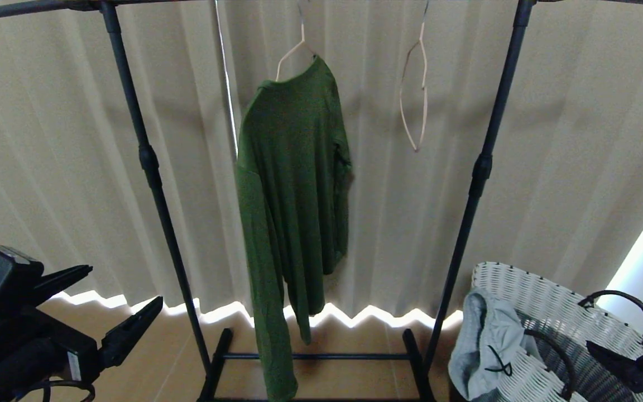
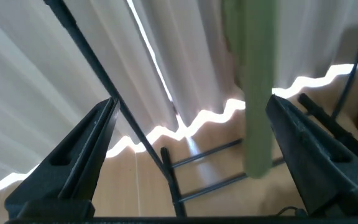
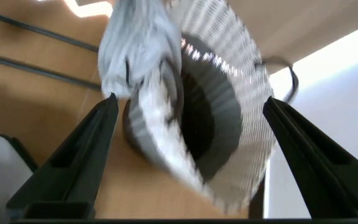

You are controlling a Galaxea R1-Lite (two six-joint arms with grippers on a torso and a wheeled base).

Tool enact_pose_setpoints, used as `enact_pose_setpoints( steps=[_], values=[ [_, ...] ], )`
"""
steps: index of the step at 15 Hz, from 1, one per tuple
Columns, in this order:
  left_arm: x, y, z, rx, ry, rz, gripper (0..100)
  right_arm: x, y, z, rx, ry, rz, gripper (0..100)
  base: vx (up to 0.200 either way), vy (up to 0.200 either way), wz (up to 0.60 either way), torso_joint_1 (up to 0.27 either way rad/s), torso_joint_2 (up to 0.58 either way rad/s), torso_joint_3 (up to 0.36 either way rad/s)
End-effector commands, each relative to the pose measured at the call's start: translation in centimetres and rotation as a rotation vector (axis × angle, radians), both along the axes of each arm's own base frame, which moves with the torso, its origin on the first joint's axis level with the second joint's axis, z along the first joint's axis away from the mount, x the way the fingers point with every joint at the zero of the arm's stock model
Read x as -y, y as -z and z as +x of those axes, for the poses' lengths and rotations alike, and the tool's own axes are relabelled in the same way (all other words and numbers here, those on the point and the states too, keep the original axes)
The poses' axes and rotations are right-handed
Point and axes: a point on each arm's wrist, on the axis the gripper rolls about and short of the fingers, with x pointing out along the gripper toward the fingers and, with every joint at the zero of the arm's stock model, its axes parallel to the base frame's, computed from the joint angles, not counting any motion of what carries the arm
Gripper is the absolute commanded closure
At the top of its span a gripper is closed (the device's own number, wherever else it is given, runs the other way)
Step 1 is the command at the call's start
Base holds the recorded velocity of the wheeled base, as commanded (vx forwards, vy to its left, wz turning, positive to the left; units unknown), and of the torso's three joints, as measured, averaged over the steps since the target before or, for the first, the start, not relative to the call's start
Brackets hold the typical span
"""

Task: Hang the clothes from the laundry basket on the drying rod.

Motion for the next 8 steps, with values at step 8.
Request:
enact_pose_setpoints(
  steps=[8],
  values=[
    [0.0, 0.2, 0.0, -0.006, 0.004, 0.008, 0, -2.7, 4.1, 5.8, -0.197, -0.127, -0.065, 0, 0.075, 0.000, 0.00, 0.003, 0.00, -0.001]
  ],
)
